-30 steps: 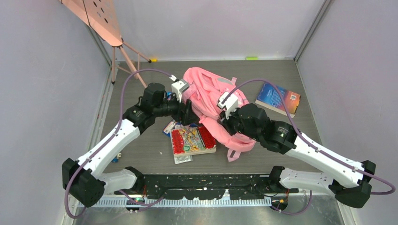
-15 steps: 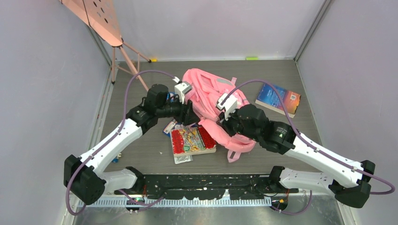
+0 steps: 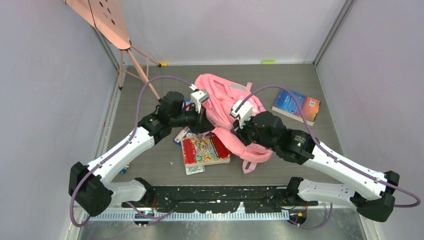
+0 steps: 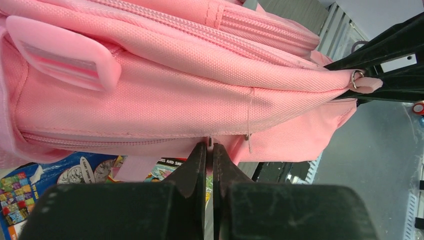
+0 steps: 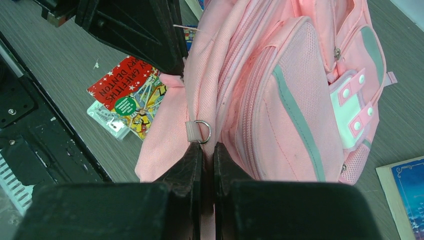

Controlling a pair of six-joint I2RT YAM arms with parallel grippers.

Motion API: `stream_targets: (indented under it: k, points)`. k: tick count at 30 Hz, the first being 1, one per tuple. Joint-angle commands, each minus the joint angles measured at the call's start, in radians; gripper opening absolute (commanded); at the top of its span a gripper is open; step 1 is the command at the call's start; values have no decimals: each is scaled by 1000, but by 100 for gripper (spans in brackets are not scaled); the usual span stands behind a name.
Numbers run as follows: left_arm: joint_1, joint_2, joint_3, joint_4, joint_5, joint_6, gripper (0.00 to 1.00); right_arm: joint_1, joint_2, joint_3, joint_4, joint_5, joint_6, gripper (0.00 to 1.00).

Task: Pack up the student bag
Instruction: Unzip the student bag at the center of the board.

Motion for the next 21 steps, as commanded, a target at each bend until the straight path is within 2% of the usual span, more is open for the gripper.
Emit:
stream_targets:
  k: [1,12,21]
  points:
    - [-7,-6,2,42,-26,-2,0,5,-31,26,198,8,6,0]
    - [15,56,93,-169,-348,35,0,4,-51,22,187,-5,12,0]
    - [113,110,144,-193,-427,-7,0,4,-54,10,187,-33,25,0]
